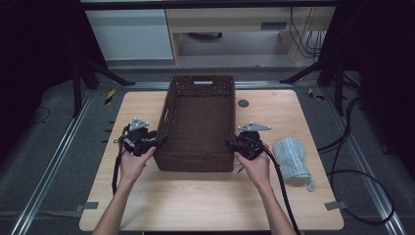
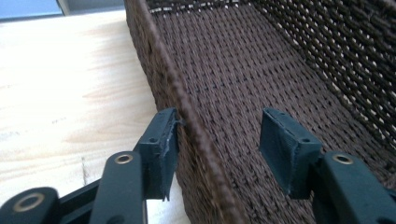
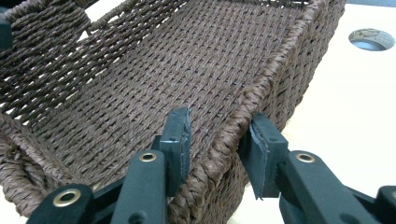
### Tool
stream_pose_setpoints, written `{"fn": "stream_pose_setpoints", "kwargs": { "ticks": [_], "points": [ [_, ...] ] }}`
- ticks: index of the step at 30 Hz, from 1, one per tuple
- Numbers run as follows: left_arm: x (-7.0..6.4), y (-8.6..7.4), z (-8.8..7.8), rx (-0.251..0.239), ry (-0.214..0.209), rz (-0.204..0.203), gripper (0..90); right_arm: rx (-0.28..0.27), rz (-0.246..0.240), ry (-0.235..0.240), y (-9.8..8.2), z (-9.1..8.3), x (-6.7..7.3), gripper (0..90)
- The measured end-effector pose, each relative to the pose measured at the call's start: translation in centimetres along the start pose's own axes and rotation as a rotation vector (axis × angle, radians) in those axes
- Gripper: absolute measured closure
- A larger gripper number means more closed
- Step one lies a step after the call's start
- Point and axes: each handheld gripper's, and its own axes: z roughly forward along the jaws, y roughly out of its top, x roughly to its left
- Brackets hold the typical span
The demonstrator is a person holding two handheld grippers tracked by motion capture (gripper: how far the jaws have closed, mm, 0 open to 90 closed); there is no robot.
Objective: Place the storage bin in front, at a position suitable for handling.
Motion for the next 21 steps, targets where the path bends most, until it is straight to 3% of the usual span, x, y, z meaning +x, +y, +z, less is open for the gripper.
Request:
{"fn": "stream_pose_setpoints", "kwargs": {
  "ticks": [10,15,18,21],
  "points": [
    [0.8,1.3,0.7,-0.004,0.018,0.015,50.4,0.008,-0.011,0.007,-0.7,-1.2,0.1,63.9],
    [0.5,1.0,1.7,0.021,0.008,0.045,54.9,0.01,-0.017,0.016,-1.2,-1.9,0.1,63.8],
    [0.4,0.8,2.1,0.032,0.013,0.047,56.8,0.007,-0.019,0.023,-1.5,-2.3,0.0,63.7],
    [0.5,0.4,2.7,0.035,-0.012,0.031,59.4,0.005,-0.017,0.029,-1.9,-2.8,0.0,63.4]
  ]
}}
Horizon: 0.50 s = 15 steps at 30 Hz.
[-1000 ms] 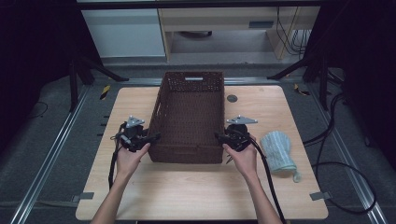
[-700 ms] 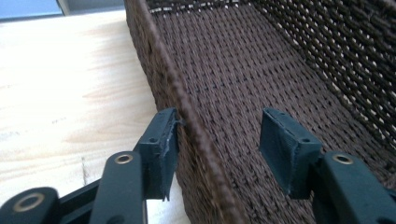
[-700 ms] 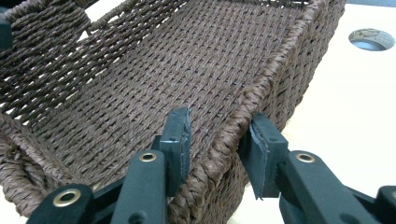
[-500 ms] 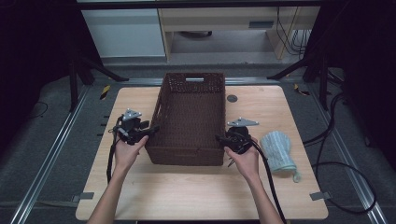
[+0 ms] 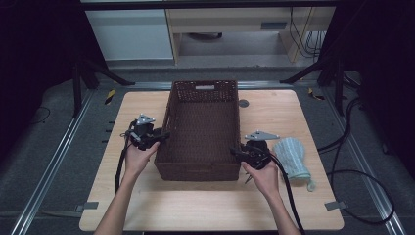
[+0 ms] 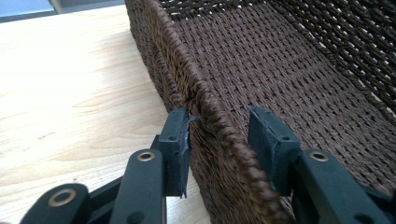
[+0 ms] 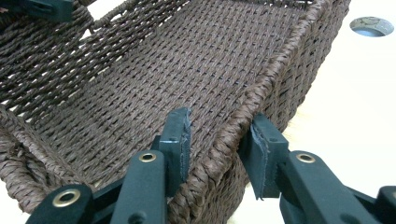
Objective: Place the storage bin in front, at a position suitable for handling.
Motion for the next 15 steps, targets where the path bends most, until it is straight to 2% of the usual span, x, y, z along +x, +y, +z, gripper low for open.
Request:
{"fn": "stream_pose_setpoints", "kwargs": {
  "ticks": [4,8,11,12,15],
  "points": [
    [-0.1,-0.2,-0.1,-0.004,0.003,0.001,62.8,0.003,0.004,-0.004,0.0,0.0,0.1,61.5],
    [-0.3,-0.3,-0.2,0.001,0.005,-0.002,64.1,0.004,0.015,0.011,0.0,-0.2,-0.4,49.1],
    [-0.3,-0.4,-0.2,-0.003,0.002,-0.009,64.4,-0.013,0.032,0.022,0.1,-0.2,-0.7,46.5],
    [-0.4,-0.5,-0.3,-0.003,0.0,-0.013,64.7,-0.042,0.046,0.025,0.2,-0.1,-1.0,45.1],
    [-0.7,-0.6,-0.5,0.0,0.002,-0.006,64.5,-0.055,0.064,0.032,0.5,0.0,-1.3,43.3]
  ]
}}
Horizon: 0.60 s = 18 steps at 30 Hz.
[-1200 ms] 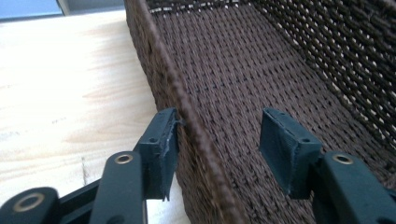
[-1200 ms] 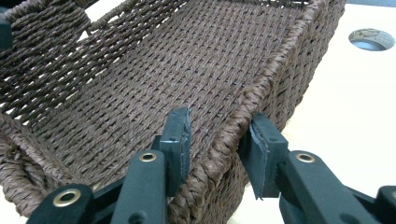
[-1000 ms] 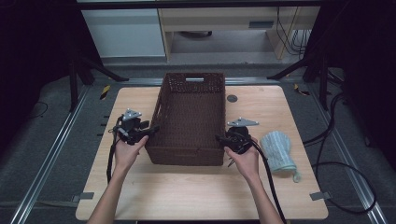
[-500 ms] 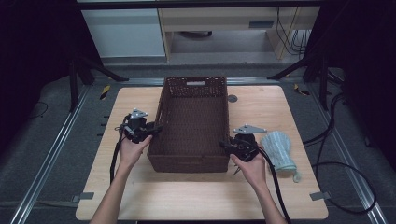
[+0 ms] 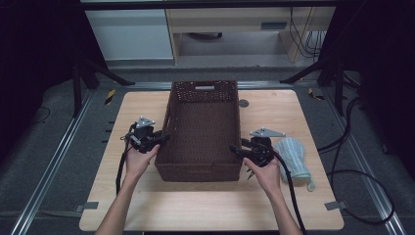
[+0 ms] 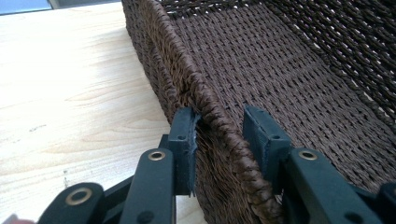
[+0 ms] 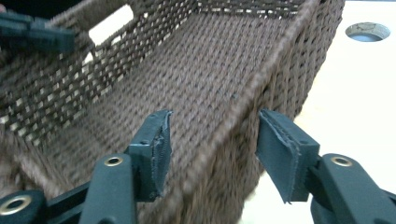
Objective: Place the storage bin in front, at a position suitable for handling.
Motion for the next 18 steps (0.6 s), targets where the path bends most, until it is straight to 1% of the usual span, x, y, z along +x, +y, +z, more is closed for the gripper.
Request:
{"fn": "stream_pose_setpoints", "kwargs": {
  "ticks": [1,3,5,6,8,10,12,14,16,17,18],
  "points": [
    [-0.3,-0.2,-0.2,0.001,-0.003,0.003,63.8,-0.003,-0.004,-0.019,0.4,0.3,-0.3,42.5],
    [-0.4,-0.2,-0.2,0.001,-0.003,0.004,63.3,-0.006,-0.001,-0.022,0.5,0.4,-0.4,42.5],
    [-0.7,-0.5,-0.5,0.004,-0.006,0.003,62.7,-0.013,0.001,-0.038,1.0,0.7,-0.8,42.4],
    [-0.7,-0.5,-0.5,0.004,-0.006,0.003,62.5,-0.013,0.001,-0.038,1.0,0.7,-0.8,42.4],
    [-0.9,-0.6,-0.7,0.004,-0.006,0.003,62.1,-0.003,0.014,-0.044,1.1,1.1,-1.2,42.7],
    [-1.0,-0.7,-0.8,0.004,-0.007,0.004,61.7,0.011,0.006,-0.053,0.9,1.4,-1.4,44.3],
    [-1.1,-0.7,-0.8,0.003,-0.005,0.001,61.6,0.026,0.002,-0.055,0.8,1.6,-1.4,49.3],
    [-1.1,-0.8,-0.9,0.003,-0.004,0.0,61.5,0.022,-0.005,-0.049,0.8,1.6,-1.3,55.3],
    [-1.3,-0.9,-1.0,0.003,0.0,-0.001,61.5,0.022,-0.014,-0.054,0.8,1.6,-1.2,56.6],
    [-1.4,-1.0,-1.1,0.004,0.004,0.004,61.3,0.026,-0.013,-0.051,0.8,1.5,-1.2,60.0],
    [-1.5,-1.0,-1.2,0.003,0.003,0.003,61.1,0.03,-0.011,-0.048,0.7,1.4,-1.1,61.2]
  ]
}}
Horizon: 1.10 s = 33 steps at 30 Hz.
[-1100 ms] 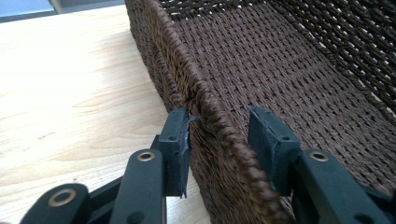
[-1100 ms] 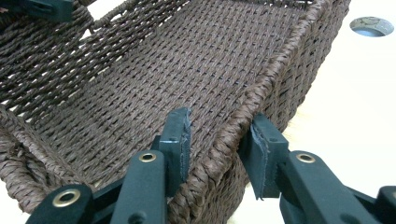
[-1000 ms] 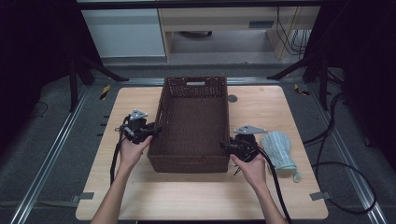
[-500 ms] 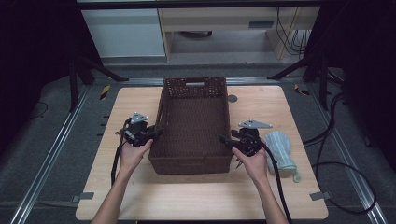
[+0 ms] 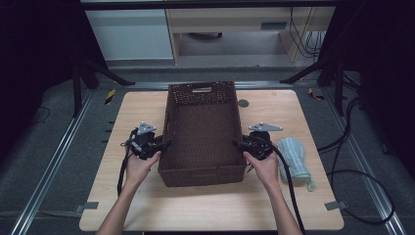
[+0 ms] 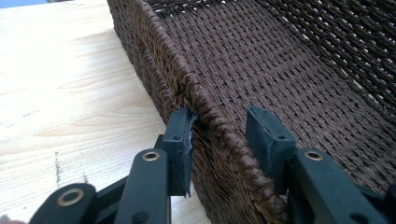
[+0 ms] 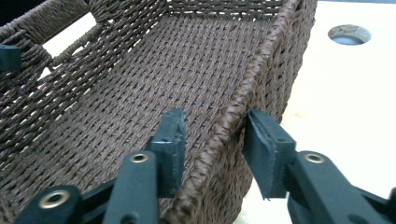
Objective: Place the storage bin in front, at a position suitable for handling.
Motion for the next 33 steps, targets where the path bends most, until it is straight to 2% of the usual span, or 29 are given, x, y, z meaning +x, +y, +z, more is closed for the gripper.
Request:
{"fn": "stream_pose_setpoints", "kwargs": {
  "ticks": [2,5,7,9,12,15,16,22,25,27,29,30,31,33],
  "points": [
    [-0.1,-0.1,-0.1,-0.002,-0.002,-0.001,60.9,0.003,-0.001,0.0,0.0,-0.1,0.0,62.2],
    [-0.2,-0.3,-0.3,-0.002,-0.004,0.0,60.4,0.018,-0.028,-0.006,-0.2,-0.6,0.3,63.4],
    [-0.2,-0.3,-0.4,0.009,-0.029,0.009,57.4,0.024,-0.032,-0.005,-0.3,-0.9,0.5,63.4],
    [0.0,-0.3,-0.4,0.011,-0.017,0.023,51.5,0.02,-0.035,-0.001,-0.6,-1.2,0.6,63.1],
    [0.2,0.0,-0.2,0.008,-0.002,0.028,48.1,0.021,-0.031,0.004,-0.7,-1.4,0.8,62.8],
    [0.6,0.7,0.1,-0.004,-0.003,0.042,47.3,0.025,-0.035,0.004,-0.9,-1.6,0.9,62.4],
    [0.7,1.4,0.4,-0.019,-0.005,0.043,46.6,0.026,-0.037,0.008,-1.0,-1.7,1.0,62.4],
    [1.2,2.2,1.6,-0.009,0.004,0.033,47.4,0.024,-0.036,0.008,-1.4,-2.1,1.3,62.3],
    [1.4,1.8,2.2,0.01,0.002,0.029,53.7,0.027,-0.038,0.001,-1.4,-2.2,1.5,61.8],
    [1.7,1.5,2.2,-0.003,-0.043,-0.005,55.2,0.033,-0.031,0.0,-1.3,-2.2,1.4,60.5],
    [1.6,1.3,2.1,-0.011,-0.048,-0.016,57.4,0.038,-0.034,0.005,-1.2,-2.1,1.3,57.0],
    [1.5,1.3,2.0,-0.009,-0.044,-0.012,58.6,0.032,-0.034,0.006,-1.1,-2.1,1.2,55.3],
    [1.3,1.3,1.9,0.001,-0.032,0.004,59.7,0.003,-0.021,0.008,-0.9,-2.1,0.9,52.4],
    [1.2,1.4,1.9,0.005,-0.028,0.008,60.0,-0.014,-0.015,0.005,-0.7,-2.1,0.7,51.9]
  ]
}}
